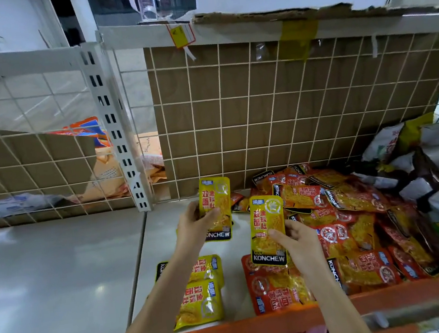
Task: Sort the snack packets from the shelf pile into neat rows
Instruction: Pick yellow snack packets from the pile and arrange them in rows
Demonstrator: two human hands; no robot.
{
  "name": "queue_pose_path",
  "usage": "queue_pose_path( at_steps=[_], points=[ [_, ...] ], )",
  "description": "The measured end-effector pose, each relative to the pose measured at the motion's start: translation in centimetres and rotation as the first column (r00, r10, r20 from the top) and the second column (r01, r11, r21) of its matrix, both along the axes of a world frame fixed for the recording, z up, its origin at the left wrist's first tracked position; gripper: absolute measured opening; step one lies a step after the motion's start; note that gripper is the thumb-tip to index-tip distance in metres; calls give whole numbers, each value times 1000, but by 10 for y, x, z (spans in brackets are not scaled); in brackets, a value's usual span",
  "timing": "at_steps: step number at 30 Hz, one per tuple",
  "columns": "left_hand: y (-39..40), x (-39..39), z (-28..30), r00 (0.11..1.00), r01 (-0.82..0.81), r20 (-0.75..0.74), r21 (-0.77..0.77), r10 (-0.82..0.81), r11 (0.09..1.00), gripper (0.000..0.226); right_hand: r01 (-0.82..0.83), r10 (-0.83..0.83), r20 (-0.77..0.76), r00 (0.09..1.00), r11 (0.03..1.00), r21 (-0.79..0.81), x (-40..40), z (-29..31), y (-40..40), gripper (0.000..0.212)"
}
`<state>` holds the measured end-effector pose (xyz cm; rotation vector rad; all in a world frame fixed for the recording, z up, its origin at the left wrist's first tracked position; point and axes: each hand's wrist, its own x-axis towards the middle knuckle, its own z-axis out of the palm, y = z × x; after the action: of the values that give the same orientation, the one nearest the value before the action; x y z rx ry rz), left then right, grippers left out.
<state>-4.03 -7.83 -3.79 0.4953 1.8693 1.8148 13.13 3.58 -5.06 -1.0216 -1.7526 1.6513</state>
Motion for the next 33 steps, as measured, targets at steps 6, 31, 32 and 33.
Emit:
queue_pose_path(
  at_steps=[6,31,32,33],
  points=[
    [-27,27,6,991,-99,101,103,89,990,11,-140,139,-18,990,990,-5,-3,-2,8,21],
    [-343,115,-12,451,-890,209,38,867,454,12,-853,844,-126,521,521,-36,-92,-6,-261,17],
    [-359,118,-11,434,-899,215,40,875,436,12,-861,851,-132,508,507,-43,-94,-6,-279,15],
    [-375,121,-9,417,-907,210,37,884,419,12,-868,858,-137,496,494,-48,-95,-6,-297,13]
  ],
)
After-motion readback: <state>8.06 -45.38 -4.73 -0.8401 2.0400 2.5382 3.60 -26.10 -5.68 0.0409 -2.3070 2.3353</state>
